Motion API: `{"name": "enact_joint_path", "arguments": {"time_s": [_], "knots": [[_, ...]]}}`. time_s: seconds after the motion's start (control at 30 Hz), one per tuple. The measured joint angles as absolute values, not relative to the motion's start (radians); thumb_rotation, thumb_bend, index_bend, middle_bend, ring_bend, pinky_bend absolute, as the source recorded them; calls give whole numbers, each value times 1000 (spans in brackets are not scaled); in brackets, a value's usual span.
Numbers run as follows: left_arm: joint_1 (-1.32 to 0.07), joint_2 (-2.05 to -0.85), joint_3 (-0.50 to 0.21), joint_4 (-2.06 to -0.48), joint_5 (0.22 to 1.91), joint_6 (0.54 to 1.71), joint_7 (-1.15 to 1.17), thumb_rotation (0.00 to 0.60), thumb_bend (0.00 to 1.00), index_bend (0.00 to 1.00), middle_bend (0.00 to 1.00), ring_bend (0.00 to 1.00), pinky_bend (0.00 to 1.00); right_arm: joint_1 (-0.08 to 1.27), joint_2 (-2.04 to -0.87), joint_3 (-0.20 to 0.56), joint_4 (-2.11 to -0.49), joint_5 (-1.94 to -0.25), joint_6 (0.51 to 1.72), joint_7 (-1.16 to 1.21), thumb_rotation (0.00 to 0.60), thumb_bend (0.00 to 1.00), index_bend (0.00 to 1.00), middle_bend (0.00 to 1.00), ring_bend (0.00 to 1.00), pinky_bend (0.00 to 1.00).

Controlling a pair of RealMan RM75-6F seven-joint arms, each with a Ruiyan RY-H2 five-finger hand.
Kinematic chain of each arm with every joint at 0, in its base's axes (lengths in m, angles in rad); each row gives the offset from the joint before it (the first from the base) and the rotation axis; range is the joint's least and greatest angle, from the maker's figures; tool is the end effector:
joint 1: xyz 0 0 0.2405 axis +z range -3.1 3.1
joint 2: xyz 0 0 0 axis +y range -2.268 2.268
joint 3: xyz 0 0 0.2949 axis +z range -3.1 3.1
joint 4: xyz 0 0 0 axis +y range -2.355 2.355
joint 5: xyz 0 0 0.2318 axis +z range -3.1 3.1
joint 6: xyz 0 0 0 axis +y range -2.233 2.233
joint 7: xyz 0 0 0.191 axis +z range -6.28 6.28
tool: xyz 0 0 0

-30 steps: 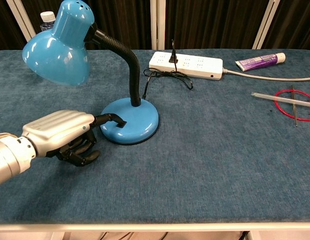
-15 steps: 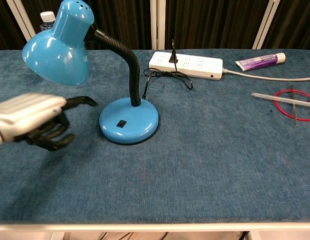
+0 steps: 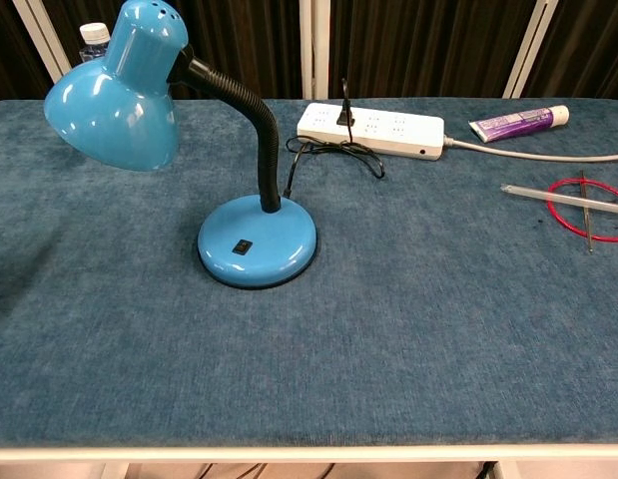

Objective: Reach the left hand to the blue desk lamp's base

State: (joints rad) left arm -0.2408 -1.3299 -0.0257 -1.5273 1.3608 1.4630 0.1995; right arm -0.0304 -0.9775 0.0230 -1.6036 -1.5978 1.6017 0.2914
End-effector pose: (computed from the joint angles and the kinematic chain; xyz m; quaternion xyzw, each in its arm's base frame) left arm -0.3368 0.2805 0.0845 -0.6122 -0.3682 -0.3700 0.5939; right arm -0.3635 -0.1850 0.2150 0.5585 -0.4155 0.4410 0.5666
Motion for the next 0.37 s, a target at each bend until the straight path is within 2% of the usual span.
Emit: {"name": "enact_joint_path", "arguments": {"time_s": [0.03, 0.1, 0.2, 0.37], "knots": [[-225, -1303, -28, -1534, 1363, 1486, 186, 600, 115, 123, 150, 65, 183, -30, -978, 22, -1607, -1600, 1601, 286, 600, 301, 0, 0, 0, 0], [-205, -1261, -29, -1558, 1365, 1504, 187, 600, 71, 102, 78, 8, 42, -30, -978, 20, -1615, -1602, 1600, 272, 600, 302, 0, 0, 0, 0], [-178, -1202, -25, -1625, 1376, 1530, 219, 600, 28, 83, 10, 0, 0, -28, -977, 17, -1628, -1603, 1594, 251, 600, 302, 0, 0, 0, 0], [-146, -1132, 1, -1710, 1442, 1553, 223, 600, 8, 73, 0, 0, 0, -24, -978, 12, -1647, -1610, 1584, 222, 600, 301, 0, 0, 0, 0]]}}
